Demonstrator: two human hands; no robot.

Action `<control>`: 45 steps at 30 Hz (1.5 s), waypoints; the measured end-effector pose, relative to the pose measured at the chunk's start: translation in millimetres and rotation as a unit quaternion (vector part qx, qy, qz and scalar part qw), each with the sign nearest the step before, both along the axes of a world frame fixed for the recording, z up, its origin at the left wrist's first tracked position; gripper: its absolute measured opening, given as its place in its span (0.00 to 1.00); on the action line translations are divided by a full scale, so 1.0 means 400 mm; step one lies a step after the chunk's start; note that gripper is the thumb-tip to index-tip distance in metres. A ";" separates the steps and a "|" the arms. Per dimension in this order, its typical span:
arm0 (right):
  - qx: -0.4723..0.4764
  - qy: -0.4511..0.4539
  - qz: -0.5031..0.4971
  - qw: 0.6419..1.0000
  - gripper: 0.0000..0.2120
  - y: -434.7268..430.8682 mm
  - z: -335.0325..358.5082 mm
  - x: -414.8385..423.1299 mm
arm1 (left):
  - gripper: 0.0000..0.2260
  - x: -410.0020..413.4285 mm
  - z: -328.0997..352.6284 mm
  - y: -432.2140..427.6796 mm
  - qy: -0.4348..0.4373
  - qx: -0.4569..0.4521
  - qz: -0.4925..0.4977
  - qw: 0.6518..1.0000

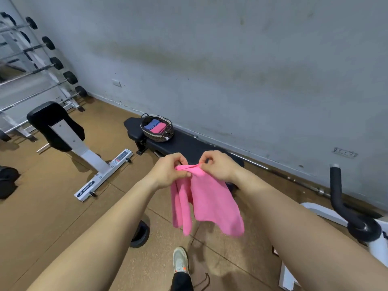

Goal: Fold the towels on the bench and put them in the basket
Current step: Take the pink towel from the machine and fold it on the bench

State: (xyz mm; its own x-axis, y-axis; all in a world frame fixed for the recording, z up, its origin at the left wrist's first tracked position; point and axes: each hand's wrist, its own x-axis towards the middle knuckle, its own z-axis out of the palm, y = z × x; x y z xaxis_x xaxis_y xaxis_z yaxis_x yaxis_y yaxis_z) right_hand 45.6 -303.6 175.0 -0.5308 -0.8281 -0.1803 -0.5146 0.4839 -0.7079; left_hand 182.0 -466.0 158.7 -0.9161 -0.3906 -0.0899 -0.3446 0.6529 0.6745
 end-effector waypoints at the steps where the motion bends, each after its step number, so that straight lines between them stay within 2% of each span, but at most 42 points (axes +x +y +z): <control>1: 0.000 0.005 -0.007 1.000 0.04 -0.032 -0.006 -0.029 | 0.11 -0.028 -0.008 -0.039 -0.003 0.012 -0.016 1.000; 6: 0.037 0.012 -0.038 0.999 0.04 -0.205 -0.031 -0.178 | 0.04 -0.175 -0.045 -0.238 -0.014 0.047 -0.051 0.998; 9: 0.053 0.005 -0.048 0.997 0.05 -0.308 -0.039 -0.258 | 0.07 -0.259 -0.058 -0.346 -0.031 0.053 -0.064 0.996; 15: 0.029 -0.027 -0.090 0.995 0.09 -0.488 -0.067 -0.393 | 0.05 -0.424 -0.082 -0.539 -0.018 -0.059 -0.070 0.996; 18: -0.013 -0.064 -0.101 0.993 0.08 -0.565 -0.075 -0.460 | 0.05 -0.513 -0.100 -0.611 -0.033 -0.123 -0.040 0.991; 22: -0.051 -0.141 -0.102 0.983 0.08 -0.670 -0.103 -0.575 | 0.06 -0.655 -0.135 -0.719 -0.060 -0.131 -0.014 0.989; 27: -0.090 -0.227 -0.129 0.961 0.10 -0.786 -0.156 -0.732 | 0.06 -0.821 -0.188 -0.865 -0.068 -0.162 -0.046 0.983; 32: -0.131 -0.283 -0.167 0.935 0.08 -0.853 -0.172 -0.854 | 0.06 -0.967 -0.213 -0.975 -0.069 -0.197 -0.065 0.976; 39: -0.101 -0.172 -0.257 0.946 0.07 -0.863 -0.177 -0.964 | 0.10 -1.080 -0.230 -1.187 -0.077 -0.170 -0.022 0.982; 41: -0.062 -0.117 -0.291 0.947 0.05 -0.869 -0.192 -0.964 | 0.11 -1.103 -0.246 -1.247 -0.078 -0.146 -0.036 0.986; 42: -0.028 -0.098 -0.305 0.947 0.07 -0.873 -0.202 -0.959 | 0.11 -1.114 -0.260 -1.276 -0.082 -0.136 -0.052 0.986; 45: 0.066 -0.073 -0.344 0.934 0.08 -0.894 -0.248 -0.916 | 0.11 -1.137 -0.298 -1.349 -0.069 -0.114 -0.124 0.983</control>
